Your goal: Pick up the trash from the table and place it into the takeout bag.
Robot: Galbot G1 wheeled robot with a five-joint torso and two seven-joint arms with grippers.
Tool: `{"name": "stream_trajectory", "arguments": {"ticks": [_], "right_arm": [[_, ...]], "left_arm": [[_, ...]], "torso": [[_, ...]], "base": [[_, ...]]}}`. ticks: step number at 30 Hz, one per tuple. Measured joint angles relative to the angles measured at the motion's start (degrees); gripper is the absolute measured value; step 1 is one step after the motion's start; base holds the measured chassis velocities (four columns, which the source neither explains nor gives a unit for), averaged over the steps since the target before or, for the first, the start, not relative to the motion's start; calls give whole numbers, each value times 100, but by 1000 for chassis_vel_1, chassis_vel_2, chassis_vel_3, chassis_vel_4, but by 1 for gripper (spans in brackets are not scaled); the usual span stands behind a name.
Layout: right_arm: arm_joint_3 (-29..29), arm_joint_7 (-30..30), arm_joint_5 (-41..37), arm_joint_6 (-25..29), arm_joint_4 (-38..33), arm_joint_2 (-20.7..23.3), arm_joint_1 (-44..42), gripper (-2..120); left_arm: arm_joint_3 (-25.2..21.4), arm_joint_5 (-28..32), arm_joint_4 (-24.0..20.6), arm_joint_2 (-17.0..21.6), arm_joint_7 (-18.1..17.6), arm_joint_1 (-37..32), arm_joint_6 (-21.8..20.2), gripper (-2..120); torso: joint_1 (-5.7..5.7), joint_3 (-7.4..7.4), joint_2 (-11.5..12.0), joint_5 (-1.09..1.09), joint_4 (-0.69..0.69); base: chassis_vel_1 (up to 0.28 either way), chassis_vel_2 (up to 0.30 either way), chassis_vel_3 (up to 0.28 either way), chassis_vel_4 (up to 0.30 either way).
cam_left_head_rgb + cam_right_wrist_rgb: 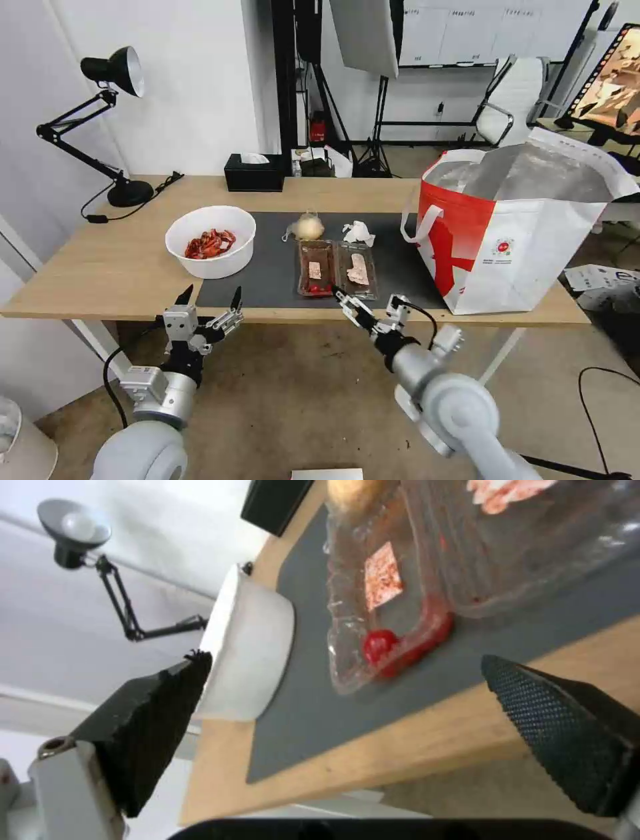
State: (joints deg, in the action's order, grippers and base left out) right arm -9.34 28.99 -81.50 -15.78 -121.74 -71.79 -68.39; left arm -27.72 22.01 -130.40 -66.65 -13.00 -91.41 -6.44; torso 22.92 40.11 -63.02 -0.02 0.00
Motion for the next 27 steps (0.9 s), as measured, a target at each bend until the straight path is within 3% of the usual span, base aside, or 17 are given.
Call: {"name": "stream_trajectory", "arguments": {"ticks": [16,27], "right_arm": [[267,637,24,82,736,-781,654,100],[173,822,48,121,935,-805,761,100]], "left_arm": [[-176,30,-18,10,-12,-194,93,100],[-142,33,20,-2,-13,-190,111,100]], "torso": [[0,0,0,1,0],[0,-1,0,2,0]], "base": [[0,0,0,0],[0,0,0,0]]}}
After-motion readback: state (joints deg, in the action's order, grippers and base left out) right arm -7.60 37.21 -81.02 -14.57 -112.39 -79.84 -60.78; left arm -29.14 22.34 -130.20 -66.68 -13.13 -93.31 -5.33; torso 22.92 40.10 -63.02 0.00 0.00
